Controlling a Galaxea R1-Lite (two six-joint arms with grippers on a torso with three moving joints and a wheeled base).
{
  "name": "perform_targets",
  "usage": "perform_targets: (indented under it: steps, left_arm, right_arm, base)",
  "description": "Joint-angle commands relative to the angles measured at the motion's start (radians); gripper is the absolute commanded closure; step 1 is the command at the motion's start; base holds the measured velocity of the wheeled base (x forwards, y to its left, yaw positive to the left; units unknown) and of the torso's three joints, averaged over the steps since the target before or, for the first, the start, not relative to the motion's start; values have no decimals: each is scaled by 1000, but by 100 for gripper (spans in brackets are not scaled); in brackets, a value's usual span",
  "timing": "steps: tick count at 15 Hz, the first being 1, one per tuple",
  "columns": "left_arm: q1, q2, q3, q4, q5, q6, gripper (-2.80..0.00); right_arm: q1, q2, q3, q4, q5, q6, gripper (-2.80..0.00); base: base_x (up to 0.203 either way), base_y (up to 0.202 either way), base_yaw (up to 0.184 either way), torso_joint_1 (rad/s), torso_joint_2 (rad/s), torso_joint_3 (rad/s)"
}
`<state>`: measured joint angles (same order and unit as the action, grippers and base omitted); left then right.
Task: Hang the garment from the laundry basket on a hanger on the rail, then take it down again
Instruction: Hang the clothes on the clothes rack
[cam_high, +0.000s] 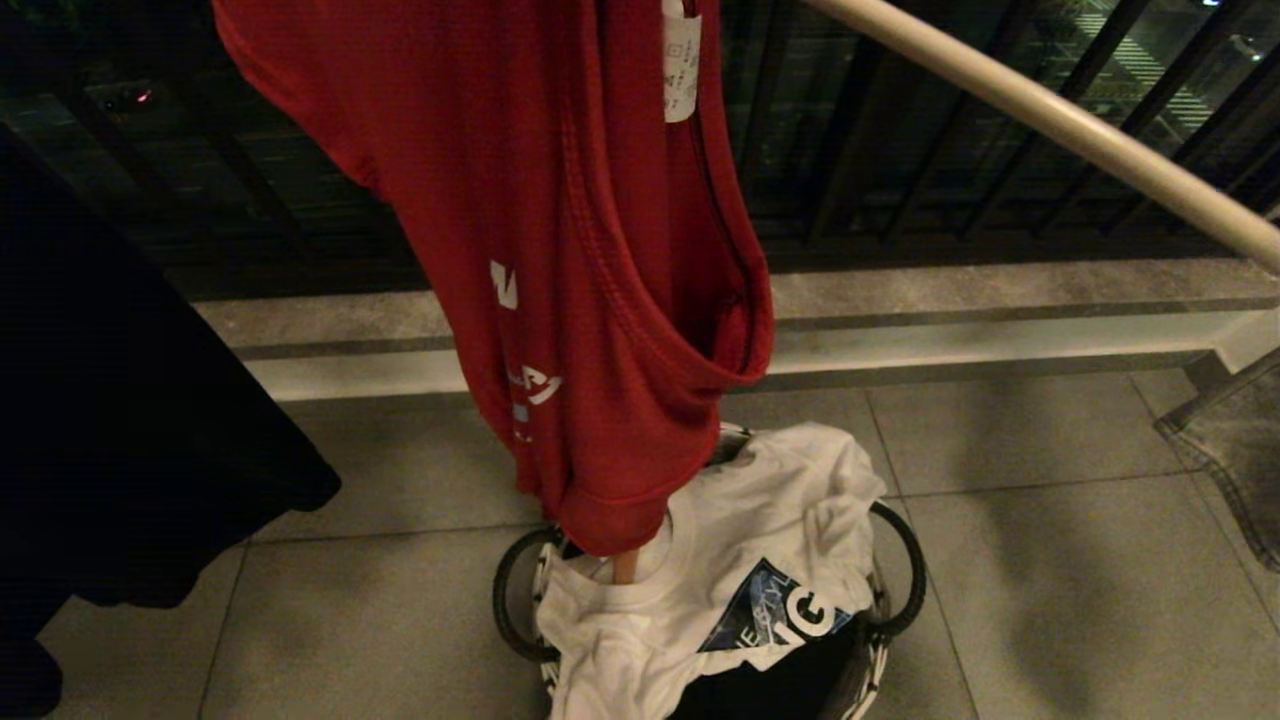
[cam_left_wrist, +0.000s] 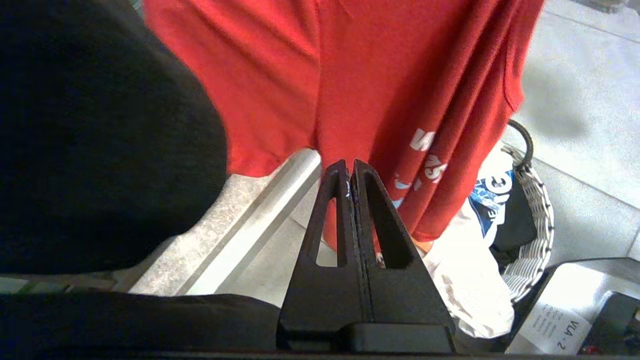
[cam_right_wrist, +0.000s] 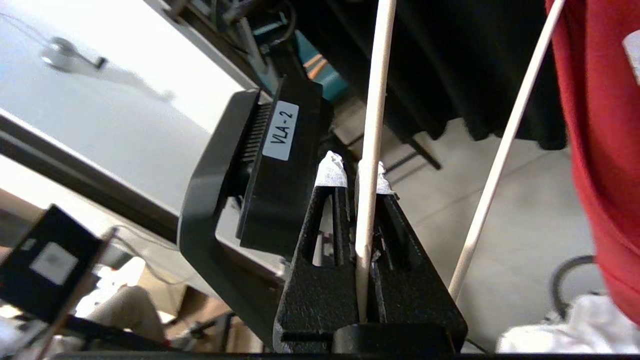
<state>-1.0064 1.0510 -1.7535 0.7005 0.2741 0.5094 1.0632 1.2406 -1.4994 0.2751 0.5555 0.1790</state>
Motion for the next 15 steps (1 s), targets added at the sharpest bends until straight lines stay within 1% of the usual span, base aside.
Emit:
perform_targets:
  steps: [1, 2, 4, 5, 7, 9, 11, 12, 13, 15]
  left_arm:
    - [0, 10, 12, -5, 2, 0, 0]
    - [0, 12, 25, -31, 3, -2, 0]
    - [0, 22, 84, -140, 8, -7, 0]
    - [1, 30, 104, -162, 11, -9, 0]
    - [0, 50, 118, -168, 11, -35, 0]
    - [1, 76, 120, -168, 11, -68, 0]
    - [4, 98, 122, -167, 12, -122, 0]
    - [6, 107, 126, -167, 11, -146, 0]
    - [14, 115, 130, -166, 10, -153, 0]
    - [59, 135, 148, -167, 6, -164, 0]
  right_arm:
    - [-50, 5, -2, -11, -6, -2, 0]
    - [-71, 6, -3, -11, -5, -4, 0]
    - [-129, 13, -4, -13, -4, -16, 0]
    - [-155, 17, -3, -12, -2, -21, 0]
    - [-200, 19, 7, -11, 0, -33, 0]
    - [-245, 15, 41, -9, 2, -67, 0]
    - [-292, 12, 70, -7, 7, -95, 0]
    - [-324, 11, 81, -5, 28, -108, 0]
    - [-359, 12, 89, -4, 60, -119, 0]
    - [-440, 22, 109, -2, 137, -143, 0]
  base:
    - [0, 0, 0, 0, 0, 0]
    - [0, 0, 0, 0, 0, 0]
    - [0, 0, 0, 0, 0, 0]
    - [0, 0, 0, 0, 0, 0]
    - [0, 0, 0, 0, 0, 0]
    - [0, 0, 0, 0, 0, 0]
    - [0, 0, 0, 0, 0, 0]
    - [0, 0, 0, 0, 0, 0]
    - [0, 0, 0, 0, 0, 0]
    - [0, 0, 0, 0, 0, 0]
